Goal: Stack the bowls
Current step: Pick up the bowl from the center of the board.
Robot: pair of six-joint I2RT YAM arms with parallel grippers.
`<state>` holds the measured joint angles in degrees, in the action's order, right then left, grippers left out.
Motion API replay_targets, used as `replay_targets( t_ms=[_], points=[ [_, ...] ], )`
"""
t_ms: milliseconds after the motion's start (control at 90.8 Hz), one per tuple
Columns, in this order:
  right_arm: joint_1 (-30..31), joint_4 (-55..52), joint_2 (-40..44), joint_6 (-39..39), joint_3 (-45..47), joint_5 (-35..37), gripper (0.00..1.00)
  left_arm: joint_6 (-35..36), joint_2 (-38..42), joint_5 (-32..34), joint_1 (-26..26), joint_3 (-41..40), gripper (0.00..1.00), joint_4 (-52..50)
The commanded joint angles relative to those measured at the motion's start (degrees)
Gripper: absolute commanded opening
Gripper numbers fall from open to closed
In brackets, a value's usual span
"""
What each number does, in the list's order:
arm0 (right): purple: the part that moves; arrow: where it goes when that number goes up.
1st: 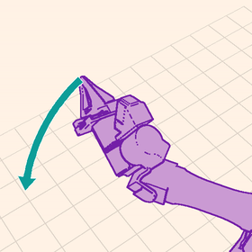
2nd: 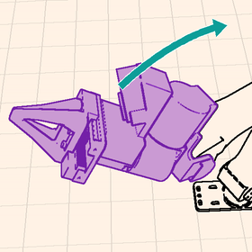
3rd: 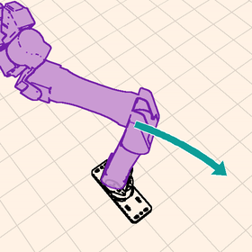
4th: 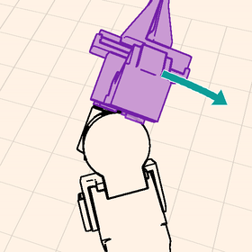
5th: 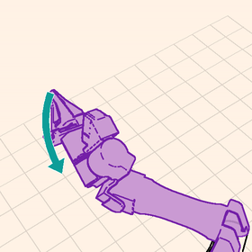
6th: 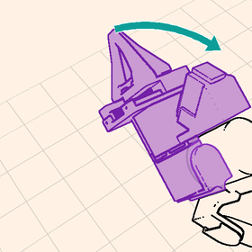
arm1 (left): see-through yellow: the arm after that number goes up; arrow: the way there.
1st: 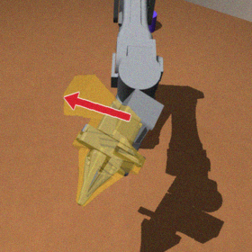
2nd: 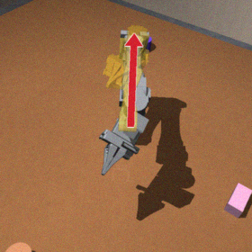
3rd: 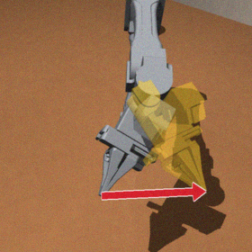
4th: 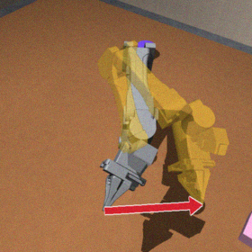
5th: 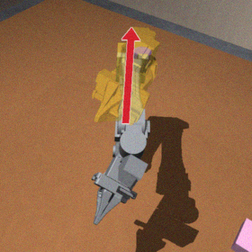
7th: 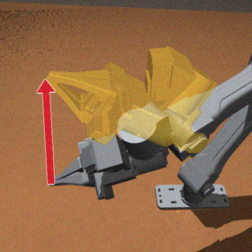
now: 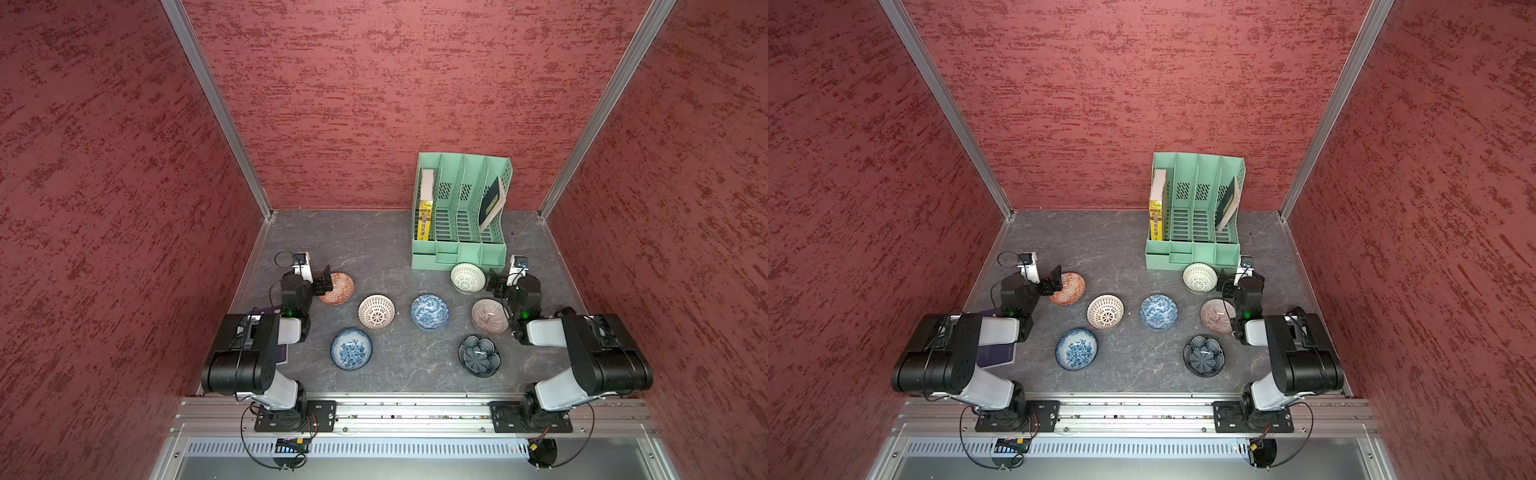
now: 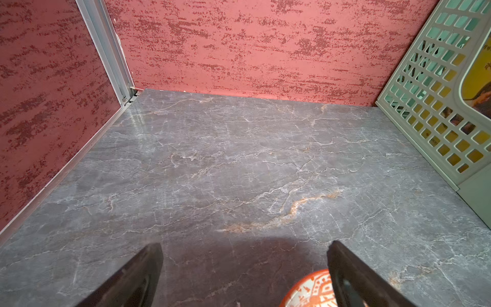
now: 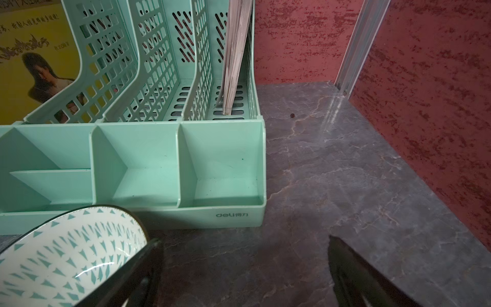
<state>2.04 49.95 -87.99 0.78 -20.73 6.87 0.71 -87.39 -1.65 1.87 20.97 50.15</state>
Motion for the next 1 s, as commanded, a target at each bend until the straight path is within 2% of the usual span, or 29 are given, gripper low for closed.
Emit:
replay_targets(
  t_ms=[0,992],
  points=[
    [0.3,2.5,-0.3,-0.5,-1.1,0.9,0.99,-0.2,-0.4,-0.9,0.0,0.8,1.0,0.7],
    [0.2,1.8,0.1,-0.3,-1.5,2.2,0.98,-0.3,-0.3,-0.9,0.1,0.7,1.0,1.0]
  ],
)
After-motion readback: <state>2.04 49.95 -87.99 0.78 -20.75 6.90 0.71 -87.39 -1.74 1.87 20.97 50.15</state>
